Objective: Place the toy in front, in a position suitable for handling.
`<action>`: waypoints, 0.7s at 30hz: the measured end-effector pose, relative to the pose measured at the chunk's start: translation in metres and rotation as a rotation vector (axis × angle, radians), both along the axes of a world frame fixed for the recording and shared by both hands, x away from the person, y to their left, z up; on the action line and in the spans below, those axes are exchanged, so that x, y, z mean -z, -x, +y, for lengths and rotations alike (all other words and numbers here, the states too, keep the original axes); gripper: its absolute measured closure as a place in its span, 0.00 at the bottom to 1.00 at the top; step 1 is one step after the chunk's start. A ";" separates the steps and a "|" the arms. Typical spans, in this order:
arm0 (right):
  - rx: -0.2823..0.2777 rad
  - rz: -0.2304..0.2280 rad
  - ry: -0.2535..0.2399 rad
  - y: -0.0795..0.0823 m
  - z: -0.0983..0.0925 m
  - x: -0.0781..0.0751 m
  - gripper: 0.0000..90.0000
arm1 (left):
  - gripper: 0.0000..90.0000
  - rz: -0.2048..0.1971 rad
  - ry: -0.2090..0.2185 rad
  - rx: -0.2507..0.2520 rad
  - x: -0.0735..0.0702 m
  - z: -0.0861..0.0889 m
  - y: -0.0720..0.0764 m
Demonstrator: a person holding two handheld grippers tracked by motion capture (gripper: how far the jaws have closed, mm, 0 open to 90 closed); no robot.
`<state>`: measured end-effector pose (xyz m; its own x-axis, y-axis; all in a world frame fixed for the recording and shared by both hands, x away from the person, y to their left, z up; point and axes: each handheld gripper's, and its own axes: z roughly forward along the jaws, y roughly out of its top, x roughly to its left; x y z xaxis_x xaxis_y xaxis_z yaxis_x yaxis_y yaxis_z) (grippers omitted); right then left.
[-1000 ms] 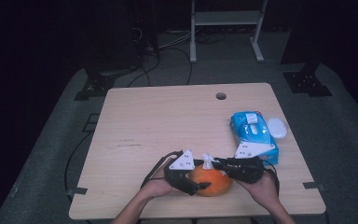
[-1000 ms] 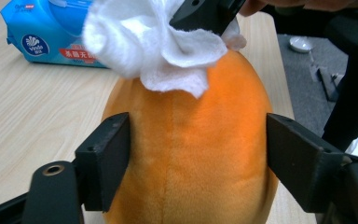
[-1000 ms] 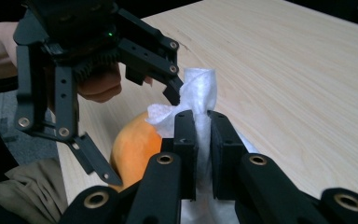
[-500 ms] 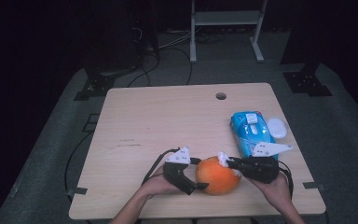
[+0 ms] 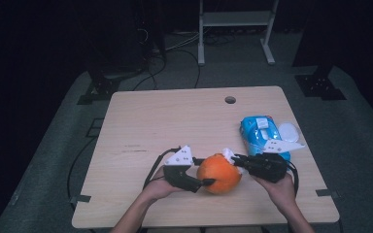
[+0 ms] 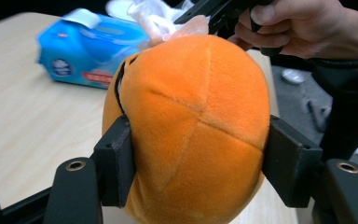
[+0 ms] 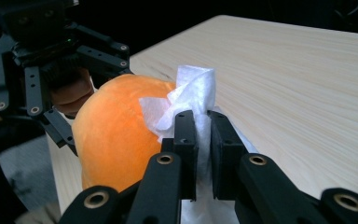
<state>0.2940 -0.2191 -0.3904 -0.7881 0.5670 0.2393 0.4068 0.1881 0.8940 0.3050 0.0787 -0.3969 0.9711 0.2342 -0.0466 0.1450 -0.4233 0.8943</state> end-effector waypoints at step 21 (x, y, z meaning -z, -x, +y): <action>-0.046 -0.050 0.054 -0.002 0.037 0.002 0.91 | 0.35 0.041 -0.091 -0.108 0.007 0.002 -0.008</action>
<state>0.2963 -0.1826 -0.3929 -0.8237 0.5414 0.1688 0.3517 0.2542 0.9009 0.3132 0.0808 -0.4042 0.9378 0.3420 -0.0593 0.2292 -0.4820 0.8457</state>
